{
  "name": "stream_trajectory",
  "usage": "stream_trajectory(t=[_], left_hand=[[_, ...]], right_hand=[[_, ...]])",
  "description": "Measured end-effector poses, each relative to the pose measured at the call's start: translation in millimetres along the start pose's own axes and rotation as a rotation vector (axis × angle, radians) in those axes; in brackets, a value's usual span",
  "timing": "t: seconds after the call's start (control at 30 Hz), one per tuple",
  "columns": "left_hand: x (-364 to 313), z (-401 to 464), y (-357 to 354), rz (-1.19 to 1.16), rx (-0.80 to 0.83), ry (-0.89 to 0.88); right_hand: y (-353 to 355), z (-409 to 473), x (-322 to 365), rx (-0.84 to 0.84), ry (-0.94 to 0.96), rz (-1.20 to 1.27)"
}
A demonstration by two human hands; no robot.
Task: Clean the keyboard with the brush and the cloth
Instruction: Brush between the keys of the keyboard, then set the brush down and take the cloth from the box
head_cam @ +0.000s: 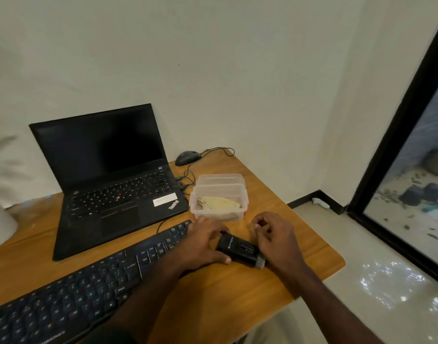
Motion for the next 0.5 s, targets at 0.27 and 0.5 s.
stream_trajectory(t=[0.27,0.5], left_hand=[[5,8,24,0.165,-0.041,-0.020],[19,19,72,-0.144,-0.383,0.044]], right_hand=[[8,30,19,-0.022,0.101,-0.018],[-16,126,53,0.401,0.038,-0.325]])
Point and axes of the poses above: each hand's wrist, its own z-axis towards the middle knuckle, its own y-axis out of the back of the hand, x = y × z, the point moved 1 cm from there along z, towards the middle knuckle, and after that the axes turned 5 degrees about x, right-handed, at the moved point
